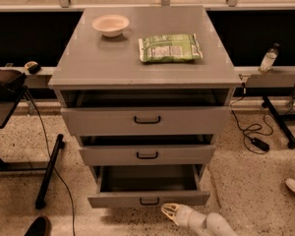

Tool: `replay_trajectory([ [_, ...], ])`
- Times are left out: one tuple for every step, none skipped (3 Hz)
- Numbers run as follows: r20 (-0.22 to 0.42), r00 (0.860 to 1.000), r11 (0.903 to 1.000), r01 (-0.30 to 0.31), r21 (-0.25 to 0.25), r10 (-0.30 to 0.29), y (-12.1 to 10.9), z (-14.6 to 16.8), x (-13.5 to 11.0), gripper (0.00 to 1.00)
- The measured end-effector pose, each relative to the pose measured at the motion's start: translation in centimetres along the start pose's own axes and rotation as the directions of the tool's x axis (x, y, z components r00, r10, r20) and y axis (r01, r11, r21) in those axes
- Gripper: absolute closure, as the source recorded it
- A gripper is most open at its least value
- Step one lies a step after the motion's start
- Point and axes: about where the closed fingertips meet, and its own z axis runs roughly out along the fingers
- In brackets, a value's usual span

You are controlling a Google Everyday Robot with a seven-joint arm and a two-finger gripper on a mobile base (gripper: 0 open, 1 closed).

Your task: Close bottom drawer

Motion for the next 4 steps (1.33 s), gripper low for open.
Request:
replay_trajectory([
  [0.0,1.0,1.0,0.0,0.0,0.0,0.0,0.0,0.0,1.0],
  [0.006,1.0,1.0,-0.002,-0.002,0.002,-0.5,2.2,0.3,1.0],
  [0.02,1.0,0.9997,-0.02,0.014,0.02,-1.5,5.7,1.5,1.0],
  [0.02,1.0,0.9995,-0.023,0.021,0.022,-1.7,5.9,1.7,1.0],
])
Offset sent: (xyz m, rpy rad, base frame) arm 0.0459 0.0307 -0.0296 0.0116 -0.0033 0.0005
